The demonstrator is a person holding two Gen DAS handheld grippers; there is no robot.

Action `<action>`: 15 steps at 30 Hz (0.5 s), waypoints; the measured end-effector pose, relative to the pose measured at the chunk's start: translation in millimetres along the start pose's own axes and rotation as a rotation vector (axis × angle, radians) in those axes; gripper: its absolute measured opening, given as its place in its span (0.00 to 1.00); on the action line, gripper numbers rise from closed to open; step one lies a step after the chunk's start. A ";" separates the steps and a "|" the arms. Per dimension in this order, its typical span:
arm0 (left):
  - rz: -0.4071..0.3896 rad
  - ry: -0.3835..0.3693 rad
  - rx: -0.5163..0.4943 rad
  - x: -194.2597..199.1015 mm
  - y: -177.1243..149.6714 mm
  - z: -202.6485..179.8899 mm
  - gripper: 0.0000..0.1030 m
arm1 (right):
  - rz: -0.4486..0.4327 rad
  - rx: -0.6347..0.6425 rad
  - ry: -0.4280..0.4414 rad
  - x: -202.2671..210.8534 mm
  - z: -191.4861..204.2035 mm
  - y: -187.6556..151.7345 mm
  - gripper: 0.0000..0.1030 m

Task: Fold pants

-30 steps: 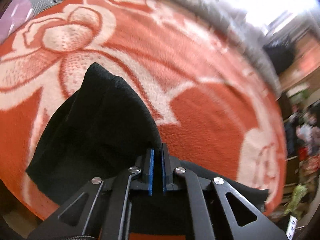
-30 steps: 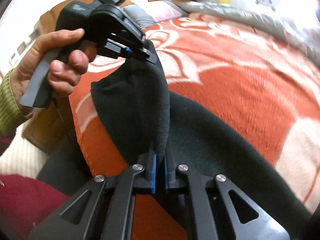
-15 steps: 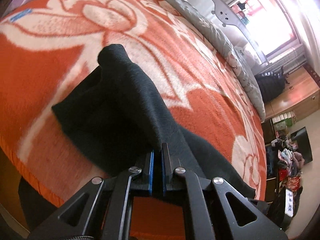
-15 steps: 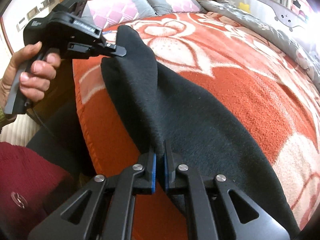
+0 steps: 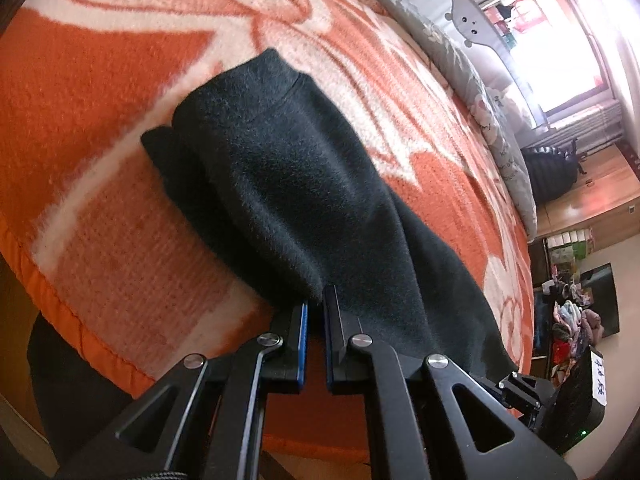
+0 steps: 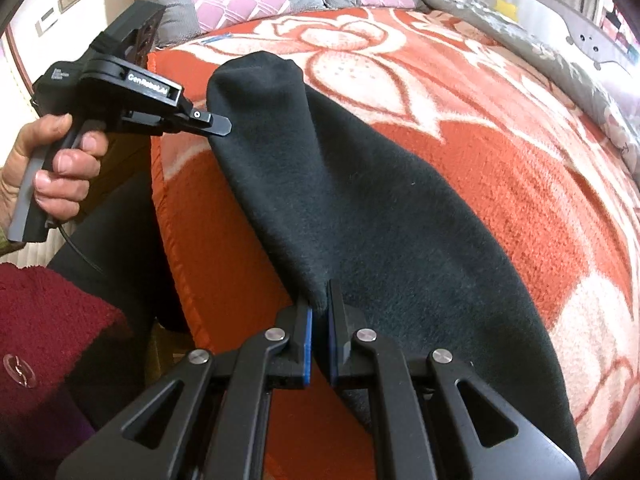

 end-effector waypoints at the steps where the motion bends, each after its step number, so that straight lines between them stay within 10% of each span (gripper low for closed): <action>1: 0.002 0.006 -0.005 0.0 -0.9 1.2 0.06 | 0.005 -0.006 0.006 -0.4 0.2 0.2 0.10; 8: 0.004 0.066 -0.041 7.8 -3.5 5.9 0.16 | -0.006 -0.030 0.013 4.7 -1.0 0.6 0.35; 13: -0.009 0.078 -0.003 21.2 0.9 9.4 0.53 | -0.063 -0.107 0.069 20.9 -7.6 8.4 0.36; 15: -0.031 0.075 0.032 28.6 7.3 11.0 0.54 | -0.094 -0.163 0.098 26.8 -16.1 14.9 0.36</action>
Point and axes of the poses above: each gripper's, at about its wrist camera, not at the fingertips, and x roughly against the way its jaws point, z to its left, y to its top, the point moved 9 cm from there along -x, roughly the way its jaws point, and after that the axes turned 3 degrees about x, right-handed, at the moved point
